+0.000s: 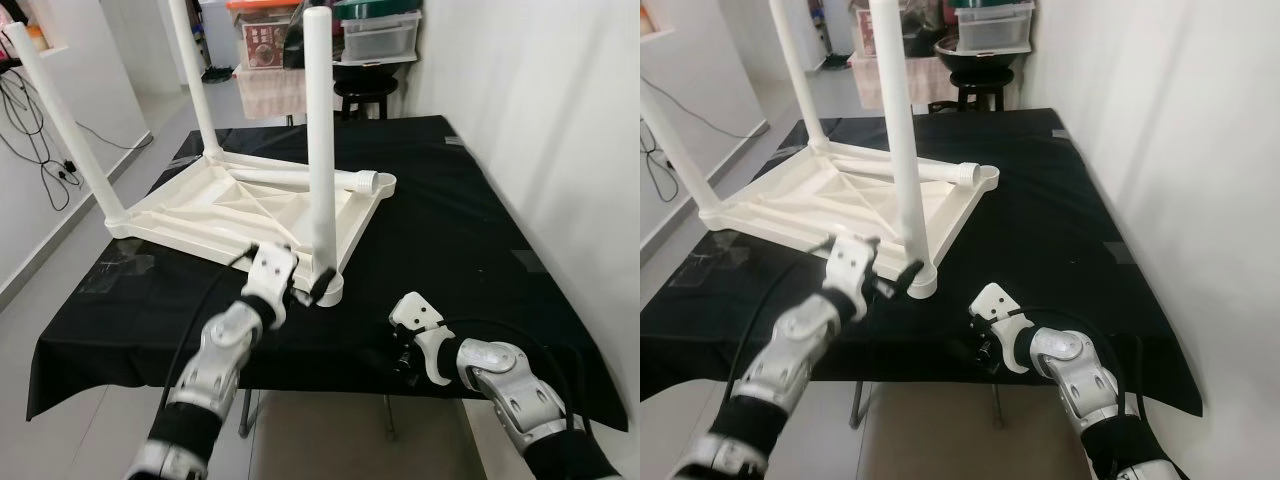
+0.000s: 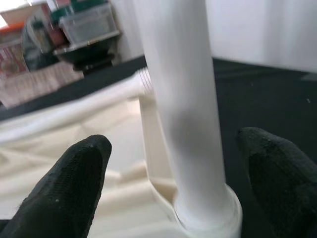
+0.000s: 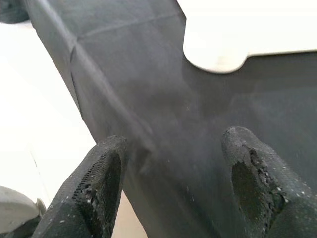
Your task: Building children table
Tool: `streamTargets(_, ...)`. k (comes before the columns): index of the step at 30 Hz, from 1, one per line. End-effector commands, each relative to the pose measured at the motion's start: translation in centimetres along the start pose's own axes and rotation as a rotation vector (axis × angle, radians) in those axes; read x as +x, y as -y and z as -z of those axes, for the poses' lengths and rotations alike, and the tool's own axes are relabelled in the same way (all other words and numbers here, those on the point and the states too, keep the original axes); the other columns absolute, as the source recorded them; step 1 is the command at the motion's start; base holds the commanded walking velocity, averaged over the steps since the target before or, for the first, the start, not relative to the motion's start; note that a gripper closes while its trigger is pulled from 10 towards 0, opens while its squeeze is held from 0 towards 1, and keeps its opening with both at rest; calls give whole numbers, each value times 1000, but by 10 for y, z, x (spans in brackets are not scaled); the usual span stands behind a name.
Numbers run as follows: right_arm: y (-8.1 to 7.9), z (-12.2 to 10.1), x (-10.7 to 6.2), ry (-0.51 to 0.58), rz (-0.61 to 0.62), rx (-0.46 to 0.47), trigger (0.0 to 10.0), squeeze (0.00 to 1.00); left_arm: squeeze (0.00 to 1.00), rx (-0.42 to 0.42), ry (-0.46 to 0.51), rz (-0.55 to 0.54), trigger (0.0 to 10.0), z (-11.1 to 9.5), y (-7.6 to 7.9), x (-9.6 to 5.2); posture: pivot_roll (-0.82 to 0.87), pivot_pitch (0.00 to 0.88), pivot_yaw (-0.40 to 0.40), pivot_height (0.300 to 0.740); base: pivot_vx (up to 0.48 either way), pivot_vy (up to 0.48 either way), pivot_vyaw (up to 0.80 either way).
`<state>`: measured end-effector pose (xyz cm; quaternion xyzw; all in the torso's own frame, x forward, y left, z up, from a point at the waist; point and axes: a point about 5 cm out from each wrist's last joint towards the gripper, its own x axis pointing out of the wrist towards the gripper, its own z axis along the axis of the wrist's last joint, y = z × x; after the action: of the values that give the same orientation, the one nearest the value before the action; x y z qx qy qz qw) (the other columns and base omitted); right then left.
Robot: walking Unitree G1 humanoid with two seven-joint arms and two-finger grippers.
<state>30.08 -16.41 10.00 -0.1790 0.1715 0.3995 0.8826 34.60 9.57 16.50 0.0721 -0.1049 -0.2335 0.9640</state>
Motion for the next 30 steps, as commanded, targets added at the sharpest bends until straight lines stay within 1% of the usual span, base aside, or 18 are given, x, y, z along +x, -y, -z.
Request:
streamTargets(1,-2,-3,-1,29,3,10,10000,0,0,16,-26,10,10000,4,-5,-1,-125,0,71,740,0,0,0)
streamTargets(2,-2,-3,-2,31,8,10,10000,0,0,19,-21,16,10000,1,-6,4,-129,0,74,740,0,0,0)
streamTargets(4,-2,-3,-2,33,11,10,10000,0,0,22,-18,20,10000,-2,-7,7,-129,0,74,740,0,0,0)
streamTargets(6,-6,-4,-6,39,13,14,10000,0,0,33,-7,45,10000,-10,-8,18,-158,0,96,740,0,0,0)
streamTargets(8,-6,-4,-6,39,13,14,10000,0,0,33,-7,45,10000,-10,-8,18,-158,0,96,740,0,0,0)
streamTargets(9,-8,-4,-8,42,13,17,10000,0,0,38,-5,56,10000,-12,-7,23,-160,0,97,740,0,0,0)
streamTargets(10,-8,-4,-8,42,13,17,10000,0,0,38,-5,56,10000,-12,-7,23,-160,0,97,740,0,0,0)
streamTargets(12,-12,-1,-13,38,13,27,10000,0,0,51,3,74,10000,-18,-6,31,-173,0,102,740,0,0,0)
streamTargets(14,-12,-1,-13,38,13,27,10000,0,0,51,3,74,10000,-18,-6,31,-173,0,102,740,0,0,0)
streamTargets(15,-16,2,-17,33,13,33,10000,0,0,56,11,76,10000,-20,-6,34,-181,0,104,740,0,0,0)
streamTargets(16,-20,5,-22,27,10,51,10000,0,0,69,18,57,10000,-24,-8,39,-183,0,104,740,0,0,0)
streamTargets(18,-22,8,-25,21,15,63,10000,0,0,68,19,24,10000,-28,-15,42,-191,17,107,740,0,0,0)
streamTargets(21,-23,9,-27,18,19,66,10000,0,0,58,20,16,10000,-29,-17,43,-194,22,110,740,0,0,0)
streamTargets(22,-23,11,-29,14,29,73,10000,0,0,31,26,13,10000,-31,-19,45,-198,26,111,740,0,0,0)
streamTargets(26,-23,11,-31,10,40,81,10000,0,0,34,31,4,10000,-31,-21,45,-200,24,112,740,0,0,0)
streamTargets(29,-22,12,-31,7,46,84,10000,0,0,17,50,-26,10000,-32,-24,43,-191,16,108,740,0,0,0)
streamTargets(30,-22,12,-31,5,50,86,10000,0,0,9,61,-41,7922,-32,-25,42,-184,7,104,740,0,0,0)
